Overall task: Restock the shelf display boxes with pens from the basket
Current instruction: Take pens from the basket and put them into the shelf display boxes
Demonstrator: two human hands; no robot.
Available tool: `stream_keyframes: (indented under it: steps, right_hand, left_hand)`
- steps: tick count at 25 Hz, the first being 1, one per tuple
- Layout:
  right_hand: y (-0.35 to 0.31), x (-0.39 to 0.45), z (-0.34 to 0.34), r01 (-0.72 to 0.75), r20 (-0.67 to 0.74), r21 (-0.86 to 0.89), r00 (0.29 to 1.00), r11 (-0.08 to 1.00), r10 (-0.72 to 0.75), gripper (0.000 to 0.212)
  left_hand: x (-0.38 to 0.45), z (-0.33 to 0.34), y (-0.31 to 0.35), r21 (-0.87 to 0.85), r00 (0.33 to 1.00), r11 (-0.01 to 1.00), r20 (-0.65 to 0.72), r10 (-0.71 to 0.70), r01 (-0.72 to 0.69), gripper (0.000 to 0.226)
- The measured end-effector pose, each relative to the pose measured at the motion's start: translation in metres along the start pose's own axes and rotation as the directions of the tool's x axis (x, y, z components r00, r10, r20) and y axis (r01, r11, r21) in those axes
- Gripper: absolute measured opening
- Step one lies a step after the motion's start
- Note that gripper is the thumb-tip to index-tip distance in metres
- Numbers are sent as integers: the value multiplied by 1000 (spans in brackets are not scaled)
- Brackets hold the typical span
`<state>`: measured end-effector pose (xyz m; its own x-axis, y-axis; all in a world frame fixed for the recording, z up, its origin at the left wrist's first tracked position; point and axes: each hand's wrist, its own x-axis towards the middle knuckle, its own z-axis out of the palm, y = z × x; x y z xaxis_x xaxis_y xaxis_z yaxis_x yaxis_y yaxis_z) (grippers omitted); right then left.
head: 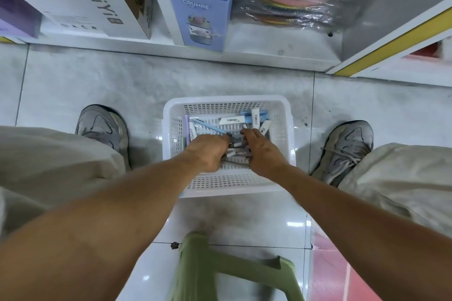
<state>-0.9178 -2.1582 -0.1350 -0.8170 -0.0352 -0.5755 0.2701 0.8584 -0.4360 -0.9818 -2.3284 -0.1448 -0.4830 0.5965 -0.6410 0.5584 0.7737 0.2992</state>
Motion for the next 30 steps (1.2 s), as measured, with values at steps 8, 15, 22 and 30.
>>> stream_keyframes:
  steps: [8, 15, 22, 30]
  right_hand:
    - [-16, 0, -39, -193, -51, 525, 965, 829, 257, 41]
    - [-32, -19, -89, -63, 53, 550, 998, 833, 40, 56]
    - [-44, -68, -203, 93, 0, 801, 988, 592, -154, 26]
    - [-120, -134, -325, 463, -444, 827, 886, 318, -136, 20]
  left_hand:
    - [-10, -61, -14, -333, 973, 938, 232, -11, 90, 32]
    - [-52, -115, -6, -639, 982, 760, 188, 7, 117, 27]
    - [-115, -199, 9, -709, 999, 706, -29, -30, 1, 15]
    - [-192, -305, 68, -795, 948, 558, -314, -47, -236, 36]
